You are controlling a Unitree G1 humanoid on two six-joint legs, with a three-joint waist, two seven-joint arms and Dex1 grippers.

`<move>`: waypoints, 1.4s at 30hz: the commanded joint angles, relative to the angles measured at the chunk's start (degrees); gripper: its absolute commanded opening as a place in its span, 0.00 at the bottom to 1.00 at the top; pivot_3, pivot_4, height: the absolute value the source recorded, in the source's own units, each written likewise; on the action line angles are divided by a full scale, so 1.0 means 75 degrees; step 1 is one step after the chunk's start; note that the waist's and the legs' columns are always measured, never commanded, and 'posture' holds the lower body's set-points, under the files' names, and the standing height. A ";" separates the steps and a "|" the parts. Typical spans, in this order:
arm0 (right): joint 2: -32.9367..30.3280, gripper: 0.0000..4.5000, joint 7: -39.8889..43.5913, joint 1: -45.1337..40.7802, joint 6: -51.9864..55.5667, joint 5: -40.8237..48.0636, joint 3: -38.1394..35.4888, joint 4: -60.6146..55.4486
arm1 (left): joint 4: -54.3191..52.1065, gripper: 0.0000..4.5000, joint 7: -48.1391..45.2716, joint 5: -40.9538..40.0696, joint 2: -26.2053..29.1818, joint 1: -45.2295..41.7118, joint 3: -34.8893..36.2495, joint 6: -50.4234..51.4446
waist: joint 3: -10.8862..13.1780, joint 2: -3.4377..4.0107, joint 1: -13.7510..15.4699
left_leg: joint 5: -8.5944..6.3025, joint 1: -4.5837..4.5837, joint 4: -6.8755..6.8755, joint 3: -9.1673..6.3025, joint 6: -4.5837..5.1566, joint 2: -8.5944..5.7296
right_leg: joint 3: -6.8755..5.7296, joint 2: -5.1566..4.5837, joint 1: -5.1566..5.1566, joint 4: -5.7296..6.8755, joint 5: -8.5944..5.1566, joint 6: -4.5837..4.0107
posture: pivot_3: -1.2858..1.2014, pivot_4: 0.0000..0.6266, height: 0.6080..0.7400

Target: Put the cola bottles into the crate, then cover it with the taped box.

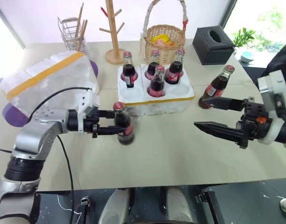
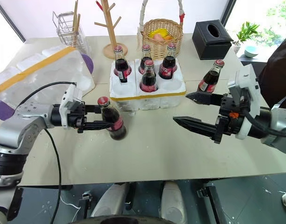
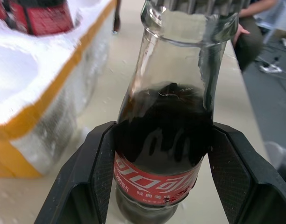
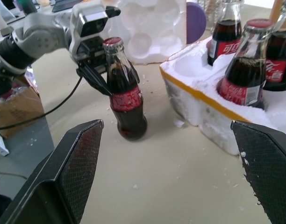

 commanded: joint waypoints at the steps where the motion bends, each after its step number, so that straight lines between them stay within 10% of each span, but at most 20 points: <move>1: -0.0112 1.00 0.0176 0.0038 0.0024 0.0264 -0.0362 -0.0175 | 0.0019 0.52 -0.0604 -0.0892 0.0545 -0.0657 0.0657 0.0625 | 0.0005 0.0001 0.0014 | 0.0000 0.0000 0.0000 0.0000 0.0000 0.0000 | 0.0000 0.0000 0.0000 0.0001 0.0000 -0.0001 | 0.52 0.24 0.95; 16: -0.0026 1.00 0.0194 -0.0299 -0.0195 -0.0038 -0.0109 -0.0195 | 0.5632 0.52 -0.0320 0.1074 -0.1250 -0.5351 -0.0165 -0.1776 | 0.0007 -0.0006 0.0162 | 0.0002 -0.0013 0.0008 0.0010 0.0000 0.0015 | -0.0004 0.0018 -0.0007 -0.0001 0.0025 0.0017 | 0.52 0.24 0.95; 41: 0.0240 1.00 -0.0194 0.0007 -0.0296 0.0048 -0.0198 -0.0464 | 0.7397 0.52 0.0069 0.2518 -0.2521 -0.4644 -0.0300 -0.3483 | 0.0010 -0.0013 0.0172 | 0.0003 -0.0040 0.0029 0.0013 0.0001 0.0023 | -0.0002 0.0028 -0.0035 0.0018 0.0033 0.0014 | 0.52 0.24 0.95; 42: 0.0221 1.00 -0.0171 -0.0018 -0.0295 0.0039 -0.0189 -0.0429 | 0.7322 0.75 0.0037 0.2485 -0.2489 -0.4596 -0.0279 -0.3397 | 0.0009 -0.0011 0.0173 | 0.0003 -0.0038 0.0030 0.0014 0.0001 0.0026 | -0.0002 0.0030 -0.0033 0.0018 0.0035 0.0011 | 0.52 0.24 0.95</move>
